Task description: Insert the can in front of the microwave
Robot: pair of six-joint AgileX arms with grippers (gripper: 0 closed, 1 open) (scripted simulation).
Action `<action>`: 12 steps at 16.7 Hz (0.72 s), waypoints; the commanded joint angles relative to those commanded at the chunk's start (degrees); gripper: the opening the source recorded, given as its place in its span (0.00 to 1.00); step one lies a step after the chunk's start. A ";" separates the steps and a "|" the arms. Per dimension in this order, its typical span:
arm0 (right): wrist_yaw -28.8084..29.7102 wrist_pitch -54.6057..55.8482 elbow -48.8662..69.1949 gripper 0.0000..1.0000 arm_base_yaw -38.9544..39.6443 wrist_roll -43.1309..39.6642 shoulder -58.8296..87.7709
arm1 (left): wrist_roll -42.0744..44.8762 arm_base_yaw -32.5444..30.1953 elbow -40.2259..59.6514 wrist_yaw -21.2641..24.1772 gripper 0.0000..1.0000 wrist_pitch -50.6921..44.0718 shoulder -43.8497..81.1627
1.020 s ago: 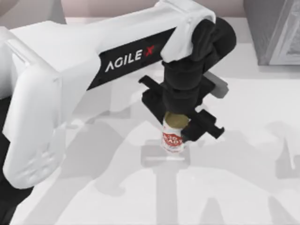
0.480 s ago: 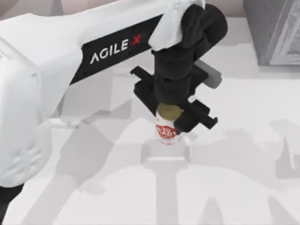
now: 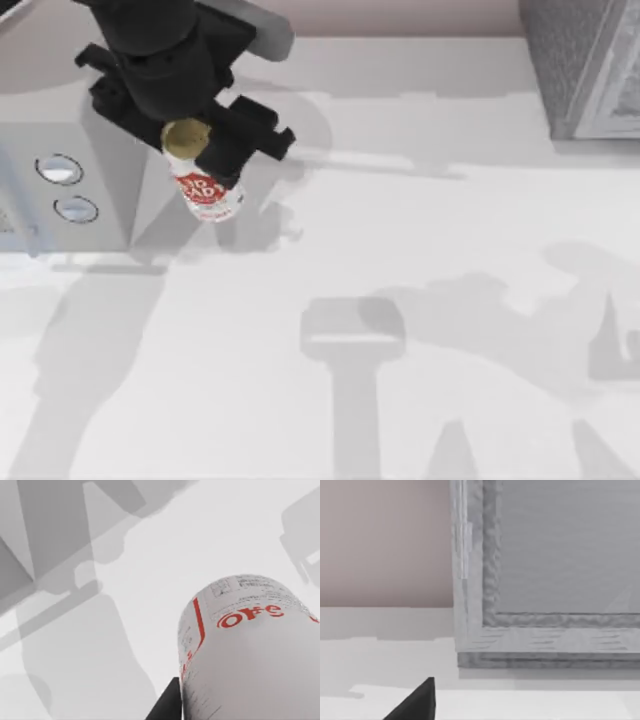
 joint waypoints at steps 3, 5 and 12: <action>0.00 0.00 0.00 1.00 0.00 0.00 0.00 | 1.72 5.11 -4.28 0.22 0.00 -0.23 -5.84; 0.00 0.00 0.00 1.00 0.00 0.00 0.00 | 2.86 8.53 -7.38 0.46 0.00 -0.08 -9.22; 0.00 0.00 0.00 1.00 0.00 0.00 0.00 | 5.48 20.51 -20.09 0.79 0.00 1.98 -19.32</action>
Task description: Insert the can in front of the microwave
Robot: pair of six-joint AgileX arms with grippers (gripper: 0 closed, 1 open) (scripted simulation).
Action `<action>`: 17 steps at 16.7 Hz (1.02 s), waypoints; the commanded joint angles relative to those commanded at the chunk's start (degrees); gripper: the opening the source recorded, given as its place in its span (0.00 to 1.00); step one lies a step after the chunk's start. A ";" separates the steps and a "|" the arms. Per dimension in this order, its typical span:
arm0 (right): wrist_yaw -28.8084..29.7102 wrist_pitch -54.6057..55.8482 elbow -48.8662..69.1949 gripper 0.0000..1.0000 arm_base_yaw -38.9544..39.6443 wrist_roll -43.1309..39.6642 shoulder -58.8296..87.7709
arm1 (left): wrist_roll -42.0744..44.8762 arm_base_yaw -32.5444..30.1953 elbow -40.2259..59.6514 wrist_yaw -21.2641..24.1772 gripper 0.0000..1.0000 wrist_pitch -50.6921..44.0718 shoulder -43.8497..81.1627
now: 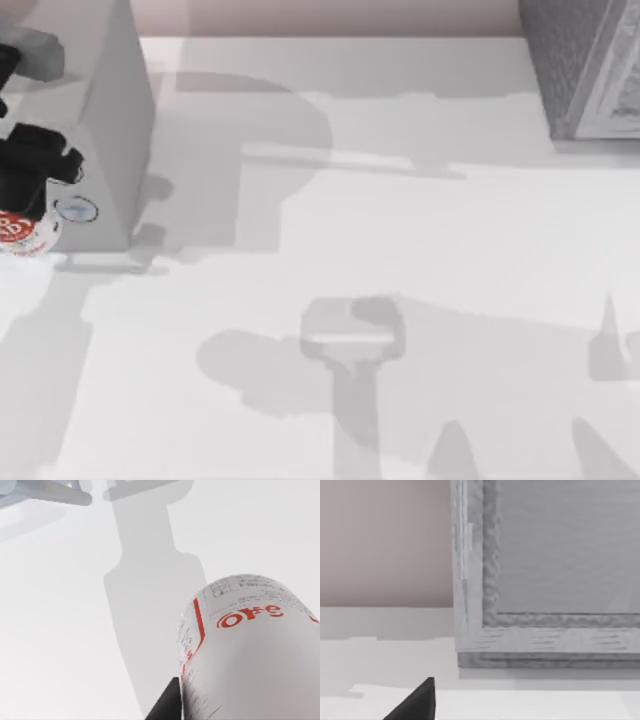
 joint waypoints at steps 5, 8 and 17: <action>0.00 0.00 0.00 1.00 0.00 0.00 0.00 | 1.57 10.43 -14.34 -0.51 0.00 4.41 -5.14; 0.00 0.00 0.00 1.00 0.00 0.00 0.00 | 2.55 17.41 -23.55 -1.06 0.00 9.37 -6.49; 0.00 0.00 0.00 1.00 0.00 0.00 0.00 | 3.50 22.07 -30.23 -2.14 0.00 12.99 -6.98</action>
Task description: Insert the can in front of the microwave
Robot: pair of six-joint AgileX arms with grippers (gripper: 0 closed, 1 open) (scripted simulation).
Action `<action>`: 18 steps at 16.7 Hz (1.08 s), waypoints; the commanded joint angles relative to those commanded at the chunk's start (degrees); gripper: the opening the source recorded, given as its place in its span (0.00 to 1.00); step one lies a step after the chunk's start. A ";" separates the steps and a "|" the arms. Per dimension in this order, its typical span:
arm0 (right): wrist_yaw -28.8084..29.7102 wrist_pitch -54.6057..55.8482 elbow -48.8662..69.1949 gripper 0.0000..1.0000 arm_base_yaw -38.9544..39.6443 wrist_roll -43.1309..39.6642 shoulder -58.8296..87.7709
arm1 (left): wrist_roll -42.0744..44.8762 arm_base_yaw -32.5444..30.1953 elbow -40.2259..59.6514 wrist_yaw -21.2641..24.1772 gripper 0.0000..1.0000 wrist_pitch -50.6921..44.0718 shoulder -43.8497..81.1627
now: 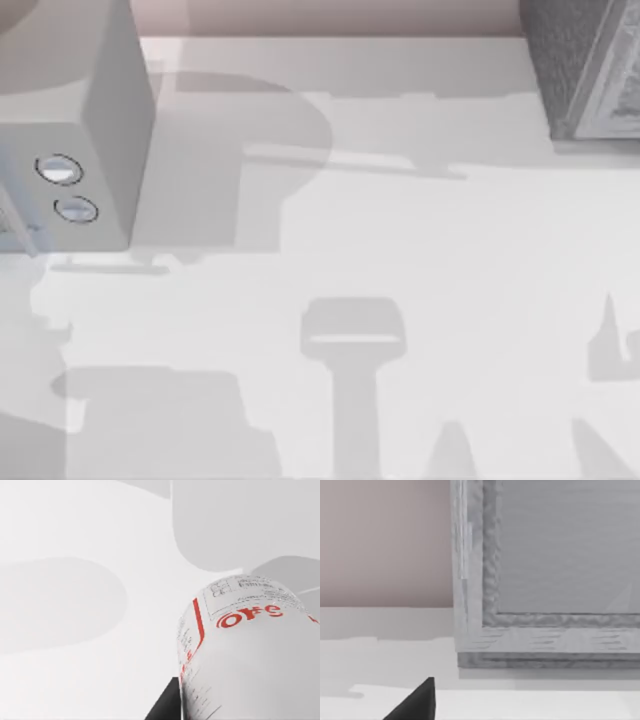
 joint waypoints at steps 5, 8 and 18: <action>0.00 0.00 0.00 1.00 0.00 0.00 0.00 | -0.03 0.27 -1.57 0.00 0.00 2.05 0.16; 0.00 0.00 0.00 1.00 0.00 0.00 0.00 | -0.03 0.27 -1.58 0.00 0.00 2.06 0.16; 0.00 0.00 0.00 1.00 0.00 0.00 0.00 | -0.03 0.27 -1.58 0.00 0.75 2.06 0.16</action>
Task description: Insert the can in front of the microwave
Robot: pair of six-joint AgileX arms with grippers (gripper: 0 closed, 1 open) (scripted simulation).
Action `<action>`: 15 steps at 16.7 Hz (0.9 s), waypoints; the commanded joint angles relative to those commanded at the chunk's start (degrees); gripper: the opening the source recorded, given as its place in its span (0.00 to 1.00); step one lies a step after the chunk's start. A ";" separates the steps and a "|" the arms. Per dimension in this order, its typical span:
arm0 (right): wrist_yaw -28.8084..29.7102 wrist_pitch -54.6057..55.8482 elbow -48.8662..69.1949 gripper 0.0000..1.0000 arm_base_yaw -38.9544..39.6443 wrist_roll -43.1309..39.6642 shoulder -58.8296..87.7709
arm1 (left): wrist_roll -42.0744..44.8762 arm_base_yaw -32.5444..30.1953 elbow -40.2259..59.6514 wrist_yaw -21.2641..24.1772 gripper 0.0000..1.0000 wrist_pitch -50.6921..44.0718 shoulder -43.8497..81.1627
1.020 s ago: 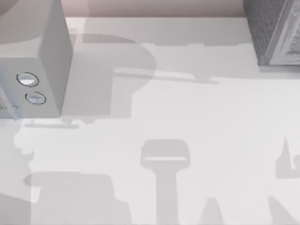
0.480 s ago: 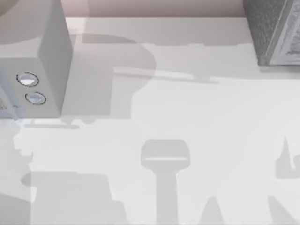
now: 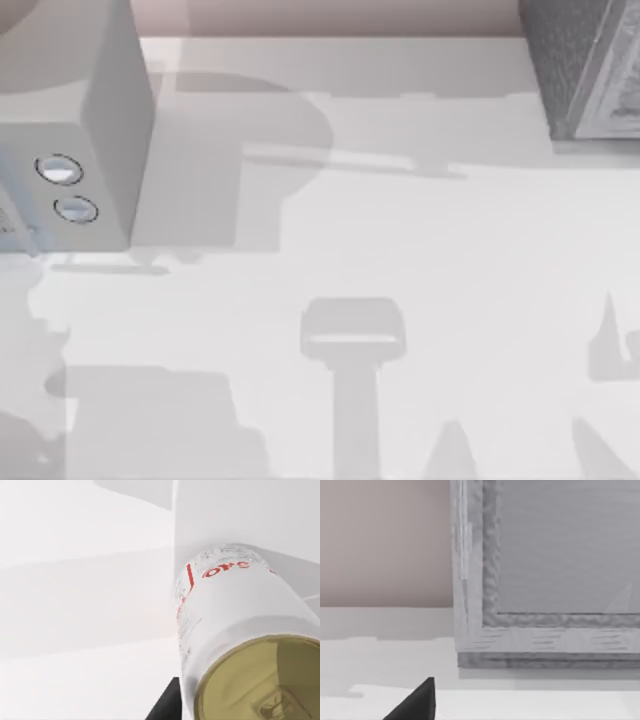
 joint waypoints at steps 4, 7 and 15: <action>0.00 0.00 0.00 1.00 0.00 0.00 0.00 | 0.00 0.00 0.00 0.00 1.00 0.00 0.00; 0.00 0.00 0.00 1.00 0.00 0.00 0.00 | 0.00 0.00 0.00 0.00 1.00 0.00 0.00; 0.00 0.00 0.00 1.00 0.00 0.00 0.00 | -0.01 -0.02 2.34 -0.02 1.00 -2.47 -0.25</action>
